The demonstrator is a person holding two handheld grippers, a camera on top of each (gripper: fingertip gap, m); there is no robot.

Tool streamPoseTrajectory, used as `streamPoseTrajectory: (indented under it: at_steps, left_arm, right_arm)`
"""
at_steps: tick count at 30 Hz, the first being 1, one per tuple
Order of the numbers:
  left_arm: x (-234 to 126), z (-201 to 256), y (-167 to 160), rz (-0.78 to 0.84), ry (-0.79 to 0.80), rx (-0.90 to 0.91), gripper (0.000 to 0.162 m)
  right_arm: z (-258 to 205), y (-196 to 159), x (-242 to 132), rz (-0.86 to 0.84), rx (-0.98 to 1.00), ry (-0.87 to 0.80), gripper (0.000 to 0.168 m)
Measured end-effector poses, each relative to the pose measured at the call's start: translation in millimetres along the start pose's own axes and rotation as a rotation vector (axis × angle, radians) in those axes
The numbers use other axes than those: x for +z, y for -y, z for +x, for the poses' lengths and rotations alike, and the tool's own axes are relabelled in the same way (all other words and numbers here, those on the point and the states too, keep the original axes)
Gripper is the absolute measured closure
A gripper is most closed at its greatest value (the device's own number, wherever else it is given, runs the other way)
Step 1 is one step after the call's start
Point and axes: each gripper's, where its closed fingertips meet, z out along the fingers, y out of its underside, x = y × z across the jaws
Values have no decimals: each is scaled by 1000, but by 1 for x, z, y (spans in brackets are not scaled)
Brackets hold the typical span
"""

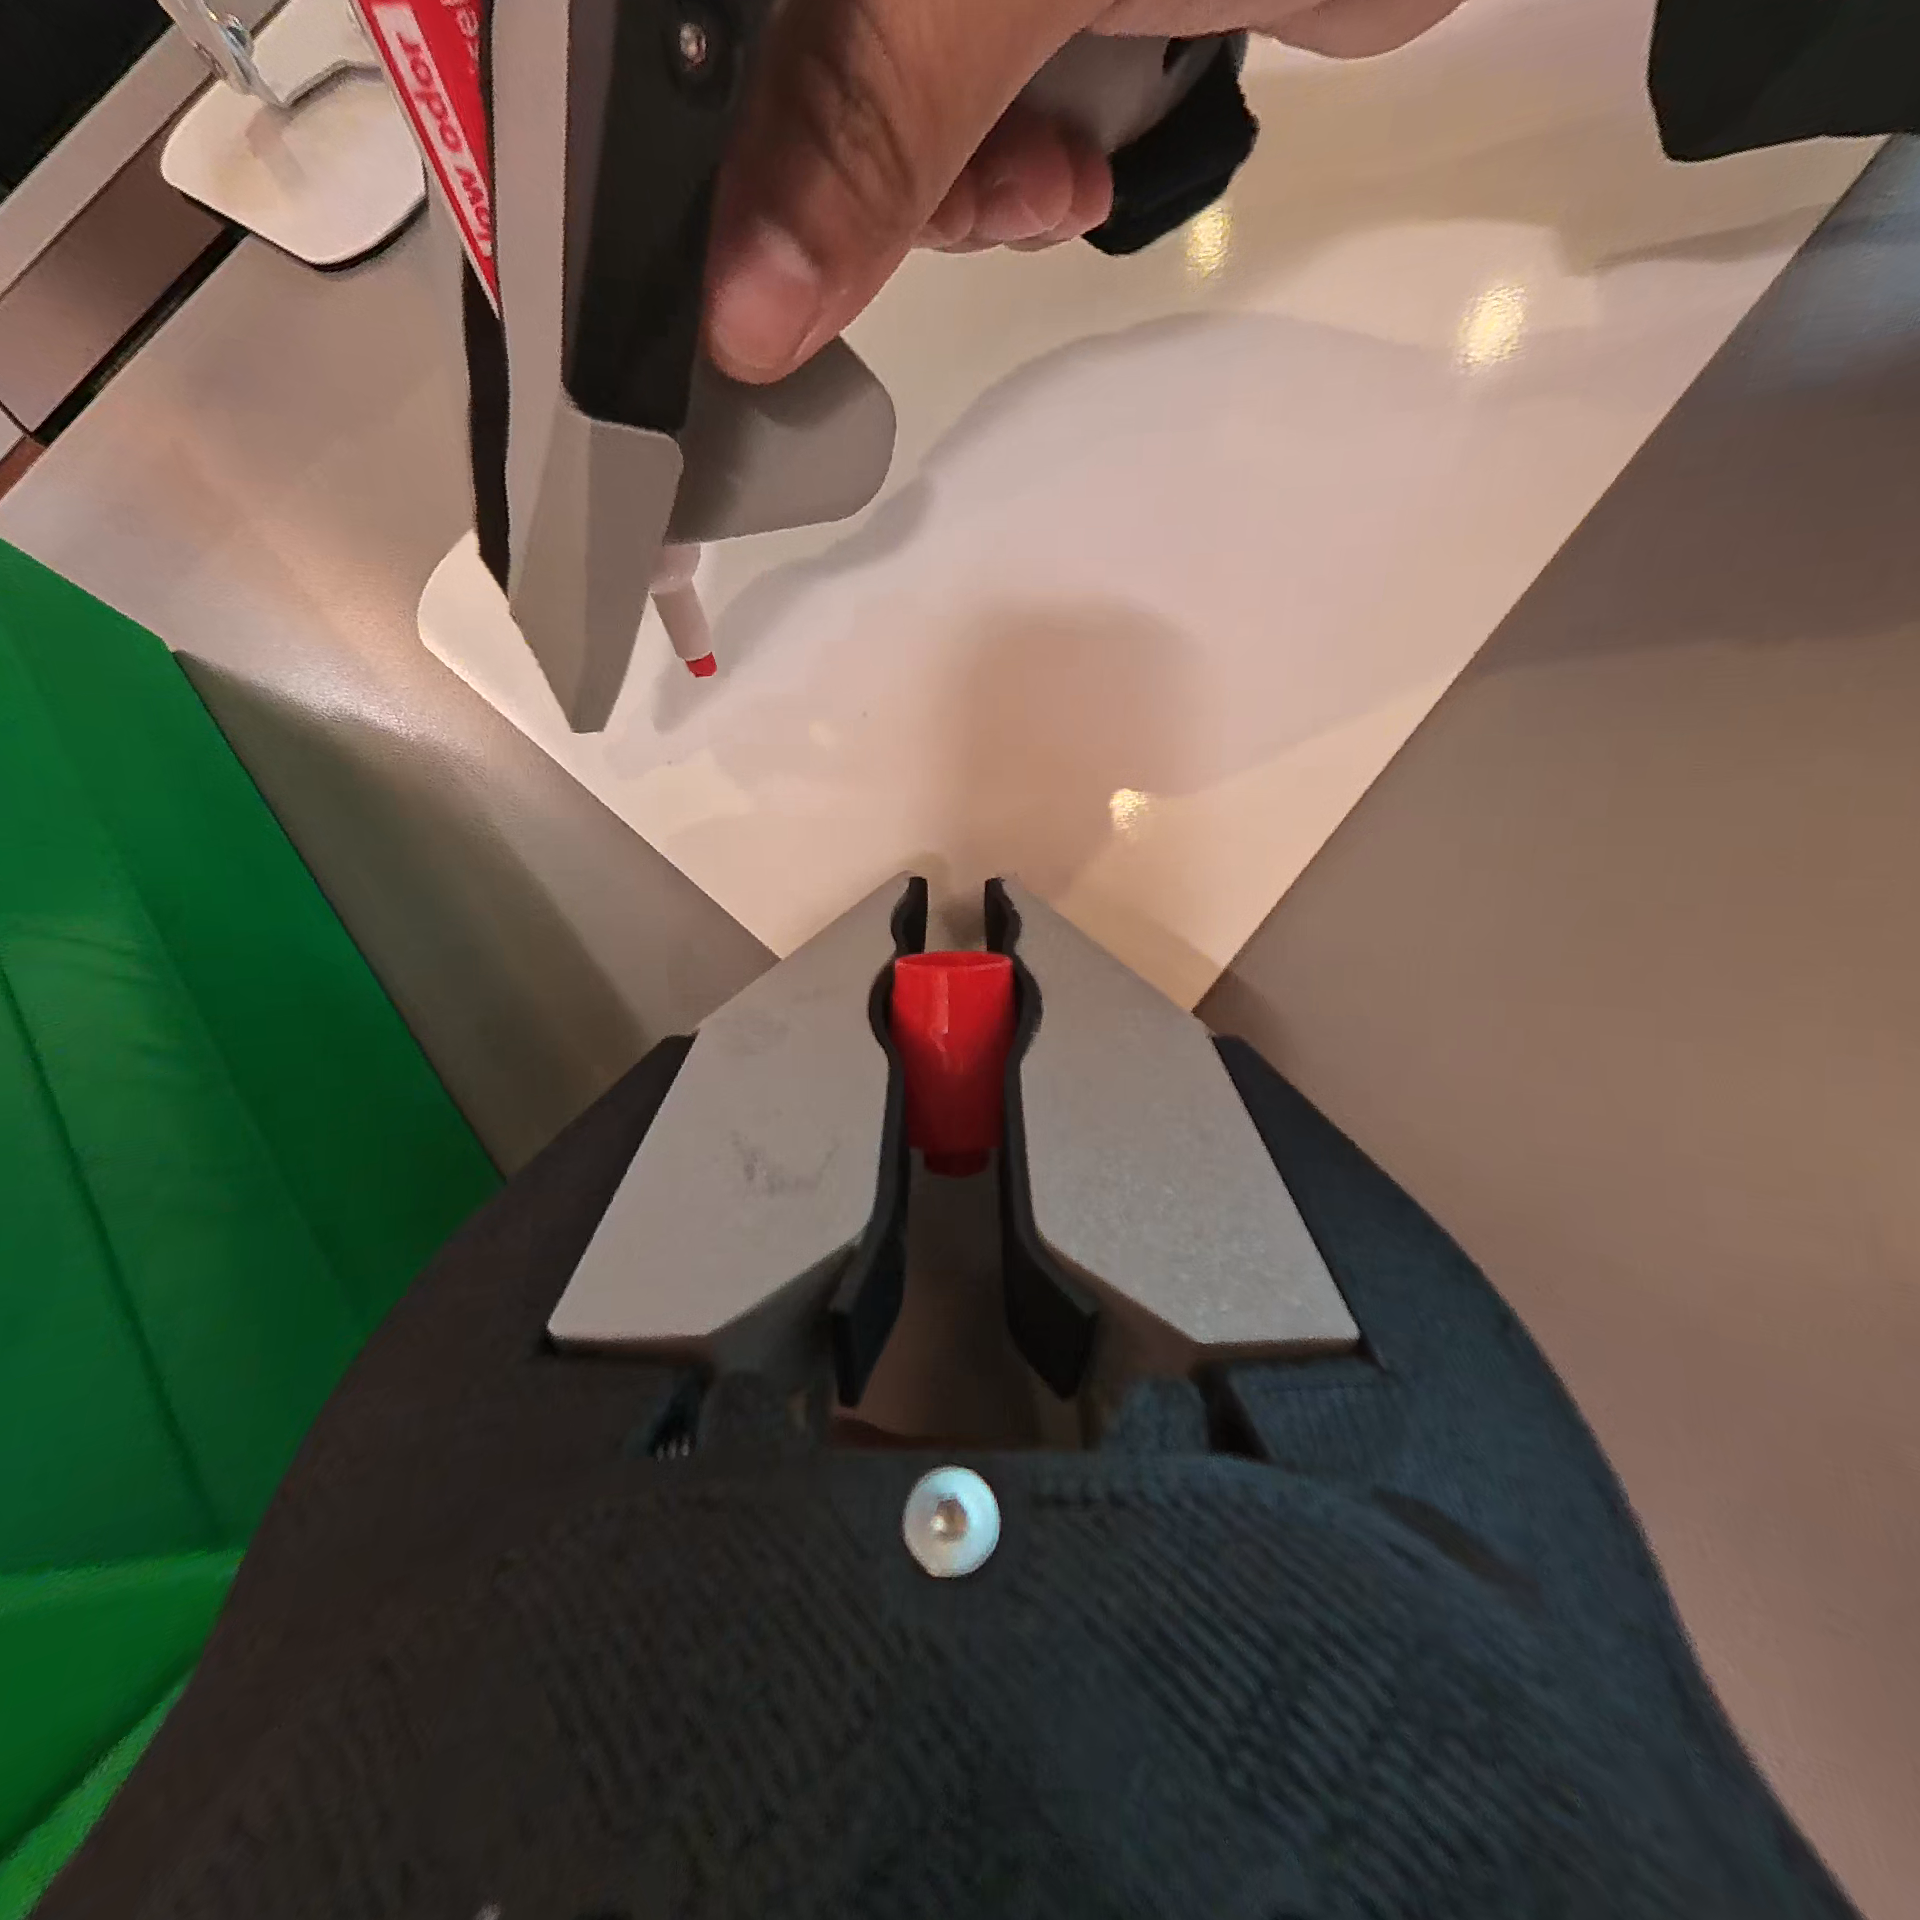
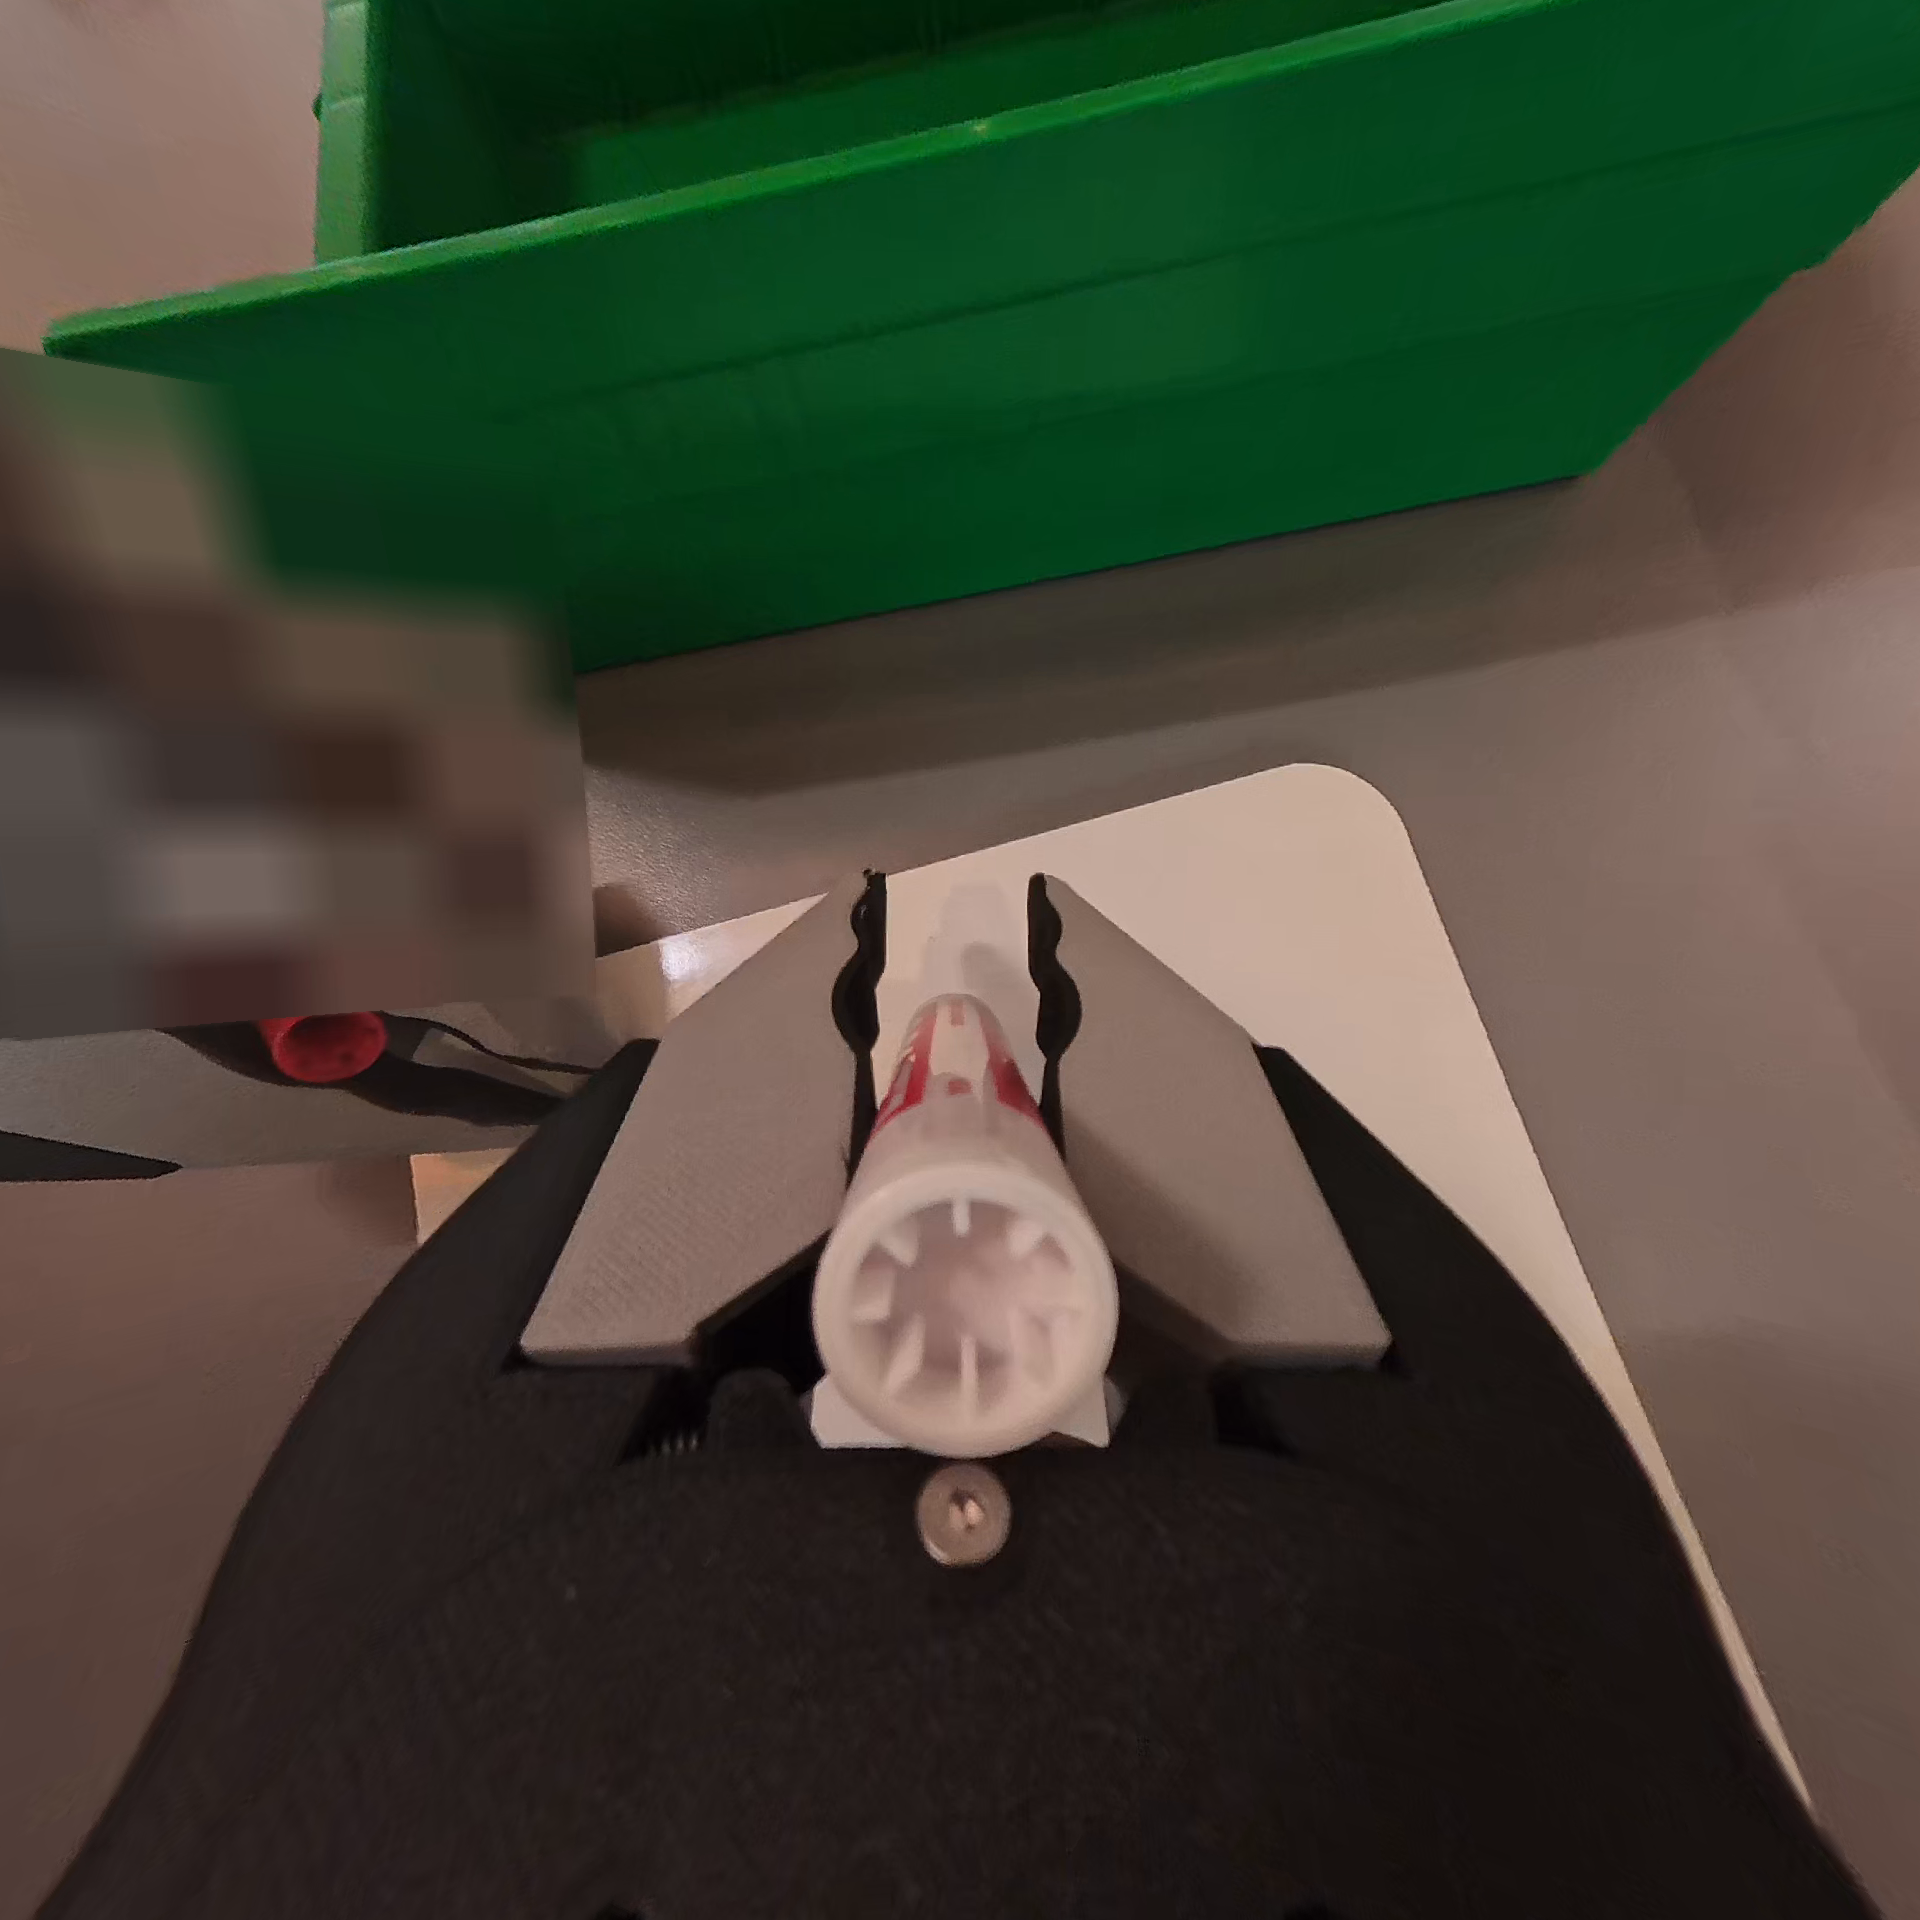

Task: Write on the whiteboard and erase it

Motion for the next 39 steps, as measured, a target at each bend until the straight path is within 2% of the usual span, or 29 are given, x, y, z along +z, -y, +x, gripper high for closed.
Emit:
streamPoseTrajectory:
  at_steps: [19,39]
  left_arm:
    - [-2,2,-1,3,-21,-7,152]
    - [-2,2,-1,4,-22,-7,152]
  right_arm:
    - [23,-10,0,-98,-6,-89,143]
    - [-12,-21,-3,-153,-10,45,143]
